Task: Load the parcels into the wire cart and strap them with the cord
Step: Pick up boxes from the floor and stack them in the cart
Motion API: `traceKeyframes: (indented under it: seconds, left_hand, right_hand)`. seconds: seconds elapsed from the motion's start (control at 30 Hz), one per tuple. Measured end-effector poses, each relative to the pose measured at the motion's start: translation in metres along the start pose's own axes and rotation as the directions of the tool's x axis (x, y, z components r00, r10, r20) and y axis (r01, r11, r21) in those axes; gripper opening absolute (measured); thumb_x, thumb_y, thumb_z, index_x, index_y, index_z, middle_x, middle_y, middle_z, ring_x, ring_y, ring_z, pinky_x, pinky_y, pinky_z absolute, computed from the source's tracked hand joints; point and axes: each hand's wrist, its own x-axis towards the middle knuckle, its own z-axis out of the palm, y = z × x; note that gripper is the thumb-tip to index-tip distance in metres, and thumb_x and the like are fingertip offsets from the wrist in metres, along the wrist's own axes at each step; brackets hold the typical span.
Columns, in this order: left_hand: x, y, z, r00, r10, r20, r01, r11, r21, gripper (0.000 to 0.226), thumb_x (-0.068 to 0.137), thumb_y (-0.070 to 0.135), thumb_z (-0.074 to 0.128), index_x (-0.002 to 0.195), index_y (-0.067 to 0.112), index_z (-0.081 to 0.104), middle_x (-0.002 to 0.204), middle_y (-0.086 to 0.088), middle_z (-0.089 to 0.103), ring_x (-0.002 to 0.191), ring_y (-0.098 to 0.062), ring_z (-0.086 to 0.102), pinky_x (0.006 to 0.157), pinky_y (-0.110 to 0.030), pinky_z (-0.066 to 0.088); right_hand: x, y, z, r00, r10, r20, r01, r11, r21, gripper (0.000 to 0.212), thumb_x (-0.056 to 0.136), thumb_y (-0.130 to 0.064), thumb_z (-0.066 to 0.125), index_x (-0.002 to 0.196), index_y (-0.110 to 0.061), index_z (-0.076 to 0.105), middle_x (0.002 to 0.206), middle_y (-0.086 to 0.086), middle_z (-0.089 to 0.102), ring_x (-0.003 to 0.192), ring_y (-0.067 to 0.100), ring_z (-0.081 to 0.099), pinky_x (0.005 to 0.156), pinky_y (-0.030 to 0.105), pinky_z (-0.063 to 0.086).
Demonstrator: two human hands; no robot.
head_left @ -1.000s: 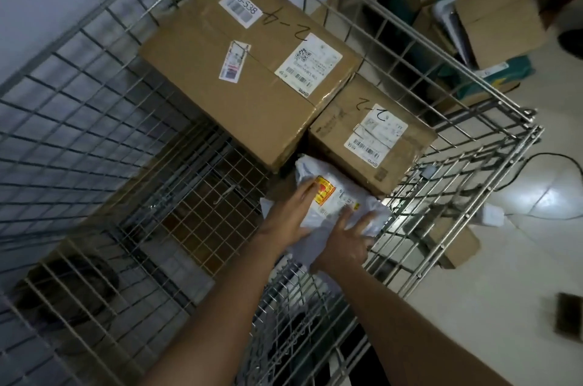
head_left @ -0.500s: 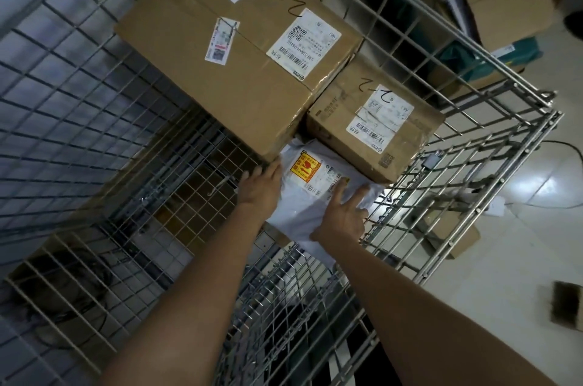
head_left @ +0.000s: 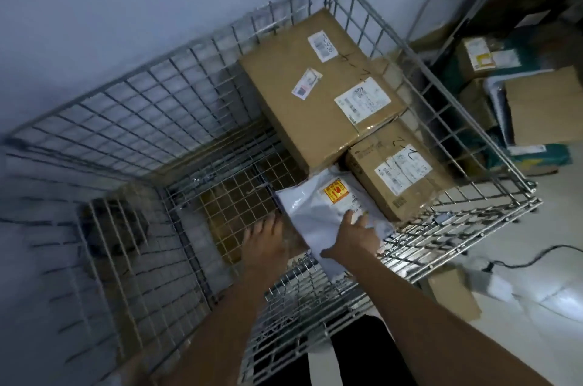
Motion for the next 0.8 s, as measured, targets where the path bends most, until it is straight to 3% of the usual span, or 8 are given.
traceKeyframes:
  seconds: [0.07,0.13,0.27,0.4,0.53,0.67,0.8]
  left_hand:
    - [-0.035,-0.014,-0.025,0.990,-0.134,-0.036,0.132,0.989,-0.071,0.062,0.093,0.046,0.042,0.146,0.016,0.030,0.156,-0.005,0.026,0.141,-0.027,0.024,0.115,-0.046,0.022]
    - [-0.067,-0.032,-0.058,0.962,-0.261,-0.084,0.248,0.959,-0.140,0.064,0.093,0.053,0.041,0.143,0.016,0.035,0.150,-0.007,0.035,0.136,-0.029,0.031,0.112,-0.045,0.027]
    - [-0.143,-0.070,-0.123,0.854,-0.493,-0.167,0.420,0.843,-0.336,0.071,0.087,0.062,0.046,0.140,0.015,0.037,0.148,-0.008,0.038,0.133,-0.032,0.037,0.107,-0.048,0.036]
    - [-0.250,-0.113,-0.163,0.683,-0.692,-0.234,0.534,0.691,-0.487,0.077,0.084,0.065,0.048,0.142,0.016,0.035,0.150,-0.009,0.035,0.136,-0.033,0.031,0.110,-0.049,0.030]
    - [-0.374,-0.149,-0.153,0.465,-0.842,-0.274,0.628,0.531,-0.568,0.072,0.084,0.061,0.054,0.138,0.015,0.042,0.145,-0.008,0.042,0.130,-0.032,0.039,0.103,-0.043,0.031]
    - [-0.498,-0.165,-0.083,0.291,-0.941,-0.175,0.703,0.334,-0.628,0.076,0.082,0.061,0.054,0.140,0.014,0.041,0.144,-0.007,0.043,0.129,-0.030,0.040,0.103,-0.044,0.031]
    - [-0.609,-0.164,0.026,0.168,-0.986,-0.005,0.746,0.131,-0.653,0.077,0.084,0.063,0.050,0.141,0.014,0.039,0.143,-0.008,0.044,0.128,-0.031,0.042,0.102,-0.043,0.033]
  right_hand:
    - [-0.025,-0.011,-0.026,0.978,-0.209,0.006,0.209,0.978,0.006,0.108,0.073,-0.060,0.073,0.151,-0.017,0.011,0.147,0.014,0.031,0.126,0.035,0.045,0.095,0.042,0.045]
    - [-0.052,-0.030,-0.058,0.901,-0.435,-0.004,0.433,0.898,-0.079,0.096,0.078,-0.053,0.072,0.150,-0.021,0.016,0.145,0.010,0.036,0.126,0.034,0.045,0.096,0.042,0.044]
    - [-0.127,-0.085,-0.123,0.708,-0.706,-0.002,0.674,0.677,-0.296,0.113,0.068,-0.056,0.079,0.154,-0.027,0.011,0.152,0.008,0.029,0.133,0.034,0.036,0.104,0.047,0.041]
    - [-0.223,-0.156,-0.145,0.513,-0.858,0.019,0.758,0.443,-0.480,0.111,0.070,-0.058,0.077,0.154,-0.028,0.010,0.158,0.007,0.022,0.141,0.035,0.026,0.111,0.053,0.033]
    - [-0.332,-0.221,-0.115,0.311,-0.942,0.123,0.773,0.175,-0.610,0.108,0.070,-0.059,0.075,0.153,-0.030,0.013,0.155,0.007,0.028,0.138,0.034,0.032,0.109,0.051,0.034]
    - [-0.432,-0.262,-0.035,0.089,-0.957,0.276,0.753,-0.117,-0.647,0.113,0.064,-0.062,0.078,0.152,-0.026,0.017,0.149,0.009,0.035,0.132,0.036,0.038,0.104,0.048,0.040]
    - [-0.510,-0.274,0.077,-0.004,-0.899,0.438,0.702,-0.315,-0.639,0.113,0.065,-0.066,0.075,0.153,-0.027,0.015,0.151,0.008,0.031,0.132,0.035,0.038,0.101,0.050,0.043]
